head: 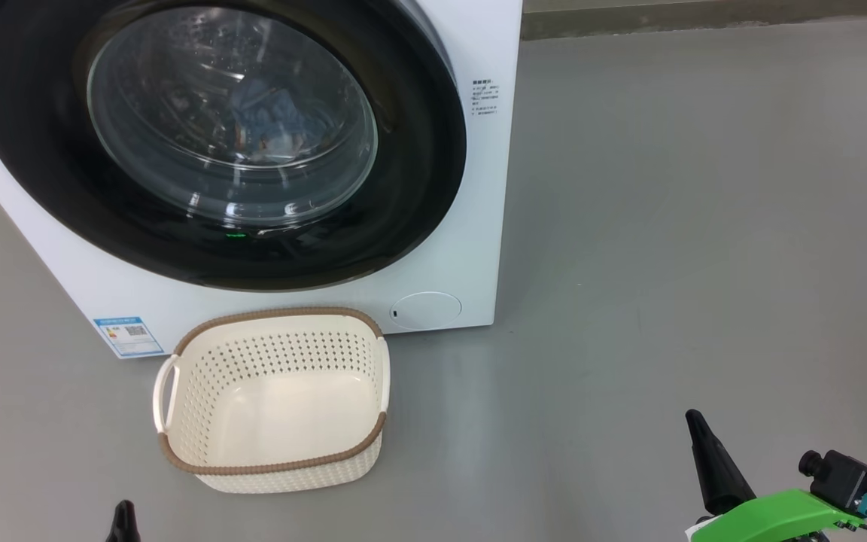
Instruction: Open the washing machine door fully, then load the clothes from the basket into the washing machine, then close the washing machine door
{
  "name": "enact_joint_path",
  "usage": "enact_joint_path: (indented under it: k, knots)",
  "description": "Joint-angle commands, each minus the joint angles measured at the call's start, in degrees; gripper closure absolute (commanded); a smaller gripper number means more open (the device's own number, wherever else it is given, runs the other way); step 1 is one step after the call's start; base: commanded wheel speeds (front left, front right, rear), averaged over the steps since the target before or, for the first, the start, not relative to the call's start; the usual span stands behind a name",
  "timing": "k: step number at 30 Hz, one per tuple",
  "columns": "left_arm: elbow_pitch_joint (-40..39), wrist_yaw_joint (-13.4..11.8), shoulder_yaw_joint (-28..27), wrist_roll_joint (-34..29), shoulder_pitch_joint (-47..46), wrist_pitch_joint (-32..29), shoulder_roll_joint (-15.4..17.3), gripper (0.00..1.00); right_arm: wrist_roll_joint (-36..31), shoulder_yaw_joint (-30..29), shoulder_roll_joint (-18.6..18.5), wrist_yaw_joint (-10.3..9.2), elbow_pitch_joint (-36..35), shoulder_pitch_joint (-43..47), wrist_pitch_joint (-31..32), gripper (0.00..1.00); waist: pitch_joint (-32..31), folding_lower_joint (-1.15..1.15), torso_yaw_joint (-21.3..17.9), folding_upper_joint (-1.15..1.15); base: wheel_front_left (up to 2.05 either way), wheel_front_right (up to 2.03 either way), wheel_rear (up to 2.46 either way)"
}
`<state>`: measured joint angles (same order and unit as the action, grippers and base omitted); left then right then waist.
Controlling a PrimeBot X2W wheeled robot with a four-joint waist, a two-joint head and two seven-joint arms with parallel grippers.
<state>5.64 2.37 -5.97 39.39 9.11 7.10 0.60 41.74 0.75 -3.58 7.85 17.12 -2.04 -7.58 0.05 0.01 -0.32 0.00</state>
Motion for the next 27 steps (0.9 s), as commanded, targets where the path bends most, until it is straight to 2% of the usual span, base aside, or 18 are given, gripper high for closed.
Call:
enact_joint_path:
  k: [1,27]
  knots:
    - [-0.7,0.6,-0.7,1.9,-2.6,-0.4,1.1,1.00,2.1,-0.1,-0.1,-0.13,-1.7,-2.0,0.4,1.00,0.0,0.00,0.0,0.00,0.00,0.00,0.00]
    - [2.3,2.1,-0.6,18.8,-6.8,-4.8,1.5,1.00,18.2,-2.3,0.1,-0.21,-2.2,-2.7,4.8,1.00,0.0,0.00,0.1,0.00,0.00,0.00,0.00]
